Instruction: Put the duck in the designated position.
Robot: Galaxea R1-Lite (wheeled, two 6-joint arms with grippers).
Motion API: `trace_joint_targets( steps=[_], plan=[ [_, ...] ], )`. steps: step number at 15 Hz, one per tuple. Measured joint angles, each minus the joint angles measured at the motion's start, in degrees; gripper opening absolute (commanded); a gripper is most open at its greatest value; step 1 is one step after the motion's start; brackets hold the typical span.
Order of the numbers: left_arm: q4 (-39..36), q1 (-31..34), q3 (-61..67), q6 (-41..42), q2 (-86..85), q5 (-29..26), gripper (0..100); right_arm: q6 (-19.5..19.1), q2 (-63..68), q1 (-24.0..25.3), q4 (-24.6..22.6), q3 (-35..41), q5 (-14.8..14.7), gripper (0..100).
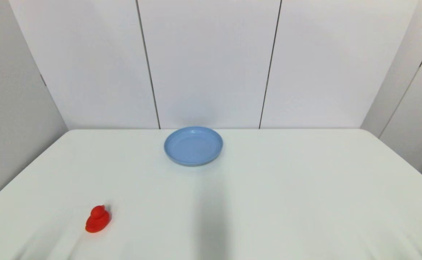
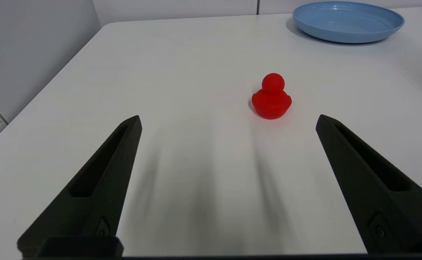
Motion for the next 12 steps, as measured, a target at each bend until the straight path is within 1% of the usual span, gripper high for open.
trace_joint_targets(
  steps=[12],
  plan=[
    [0.00,0.07,0.00,0.00,0.00,0.05,100,0.00,0.00,0.00,0.02,0.00,0.02,100]
  ],
)
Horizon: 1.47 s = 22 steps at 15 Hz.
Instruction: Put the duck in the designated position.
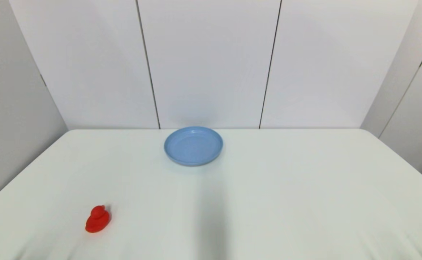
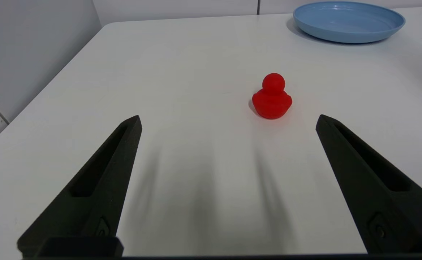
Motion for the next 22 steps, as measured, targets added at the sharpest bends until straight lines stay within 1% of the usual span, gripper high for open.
trace_joint_targets(
  steps=[5,7,11,14,17,20,22],
  plan=[
    [1.01,0.00,-0.46,-0.20,1.17,0.94,100,0.00,0.00,0.00,0.00,0.00,-0.02,100],
    [2.69,0.00,-3.24,0.11,3.45,0.74,100,0.00,0.00,0.00,0.00,0.00,0.02,100],
    [8.68,0.00,-13.40,0.46,11.95,0.61,100,0.00,0.00,0.00,0.00,0.00,0.02,100],
    [12.90,0.00,-24.99,2.60,21.93,0.48,100,0.00,0.00,0.00,0.00,0.00,-0.02,100],
    [21.09,-0.05,-39.63,3.94,31.57,-0.44,100,0.00,0.00,0.00,-0.02,0.00,0.02,100],
    [34.82,-0.05,-54.71,6.31,41.80,-4.39,100,0.00,0.00,0.00,-0.02,0.00,0.00,100],
    [43.17,-0.05,-60.81,8.94,48.66,-7.63,100,0.00,0.00,0.00,-0.02,0.00,0.00,100]
  ],
)
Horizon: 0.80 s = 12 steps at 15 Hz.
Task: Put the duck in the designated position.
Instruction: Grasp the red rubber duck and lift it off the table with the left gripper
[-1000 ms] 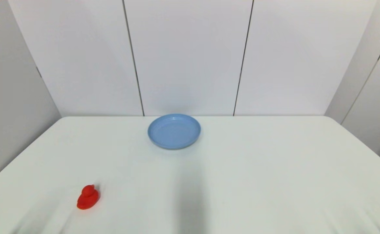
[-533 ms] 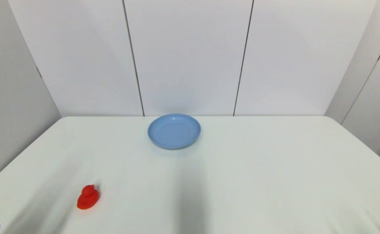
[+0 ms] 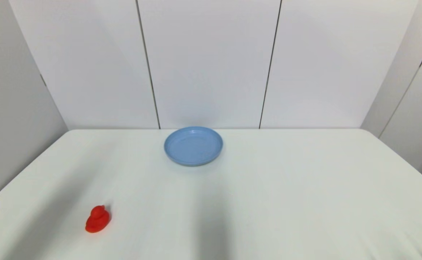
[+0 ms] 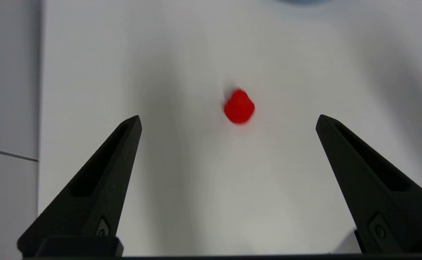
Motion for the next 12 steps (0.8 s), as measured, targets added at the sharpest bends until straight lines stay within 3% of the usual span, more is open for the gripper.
trace_joint_targets(
  steps=[2,5,12],
  plan=[
    [5.32,-0.05,-2.95,3.57,6.50,-2.73,100,0.00,0.00,0.00,0.00,0.00,0.00,100],
    [7.56,-0.12,-4.22,8.23,14.84,-6.56,100,0.00,0.00,0.00,0.00,0.00,0.00,100],
    [7.52,-0.87,0.65,10.85,28.04,-7.31,100,0.00,0.00,0.00,0.00,0.00,0.00,100]
  ],
)
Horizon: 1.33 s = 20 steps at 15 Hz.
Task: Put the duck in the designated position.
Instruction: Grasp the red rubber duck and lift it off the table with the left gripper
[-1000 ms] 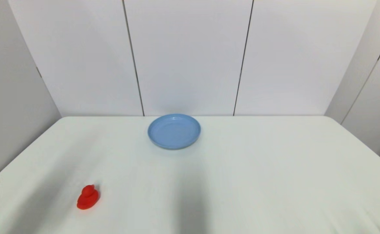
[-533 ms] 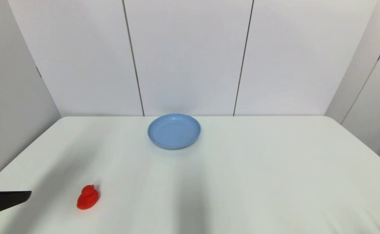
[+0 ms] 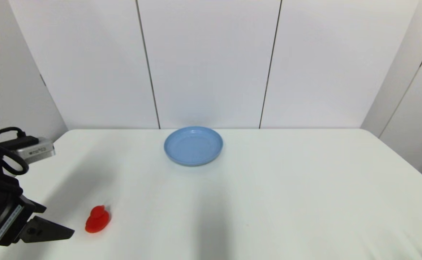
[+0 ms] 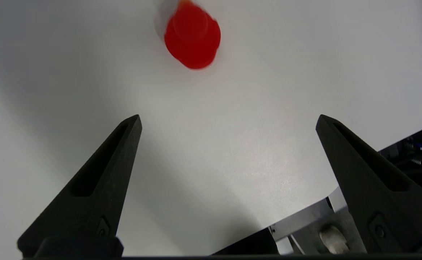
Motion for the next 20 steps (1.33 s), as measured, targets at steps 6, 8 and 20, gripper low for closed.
trace_joint_targets(
  steps=[6,8,20],
  plan=[
    [-6.01,-1.02,6.33,2.18,5.64,0.34,100,0.00,0.00,0.00,0.00,0.00,0.00,100],
    [-10.14,-1.74,8.29,1.99,7.24,0.37,100,-0.02,0.00,0.00,0.02,0.00,-0.02,100],
    [-20.57,-2.40,10.24,1.91,14.28,2.40,100,0.00,0.00,0.00,0.00,0.00,0.00,100]
  ],
)
